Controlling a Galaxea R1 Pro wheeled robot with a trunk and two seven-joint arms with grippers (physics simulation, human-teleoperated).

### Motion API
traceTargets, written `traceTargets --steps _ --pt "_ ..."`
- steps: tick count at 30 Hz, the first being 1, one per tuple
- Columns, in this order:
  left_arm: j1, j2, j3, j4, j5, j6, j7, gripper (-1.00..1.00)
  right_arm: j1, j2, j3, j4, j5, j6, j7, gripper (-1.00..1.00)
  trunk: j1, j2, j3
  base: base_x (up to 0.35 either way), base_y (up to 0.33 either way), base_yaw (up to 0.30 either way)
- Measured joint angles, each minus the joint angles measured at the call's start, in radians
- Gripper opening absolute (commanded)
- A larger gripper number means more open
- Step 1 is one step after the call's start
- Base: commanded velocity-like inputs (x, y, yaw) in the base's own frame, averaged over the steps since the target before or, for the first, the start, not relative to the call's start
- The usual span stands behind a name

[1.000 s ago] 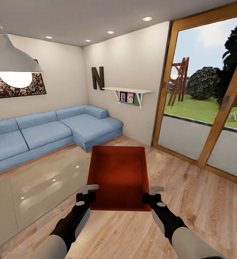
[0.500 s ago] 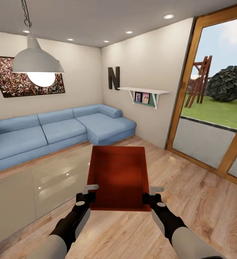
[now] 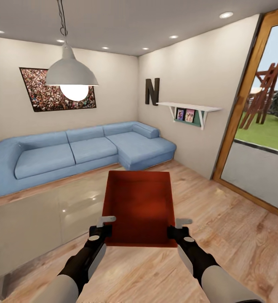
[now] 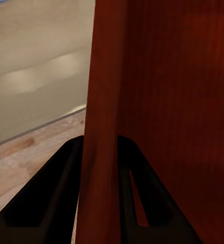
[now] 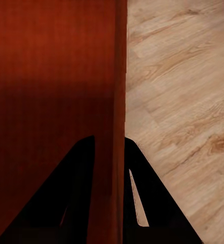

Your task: Move the two storage containers from the living room to the garage. In the garage, place one container on the floor and stack the other container on top of it (either order is fine).

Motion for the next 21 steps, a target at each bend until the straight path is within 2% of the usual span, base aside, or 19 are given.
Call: traceTargets --steps 21 --pt "0.0 0.001 0.001 0.0 0.0 0.001 -0.003 -1.0 0.0 0.0 -0.001 0.002 0.0 -0.001 0.001 -1.0 0.0 0.0 0.0 0.0 0.0 0.272"
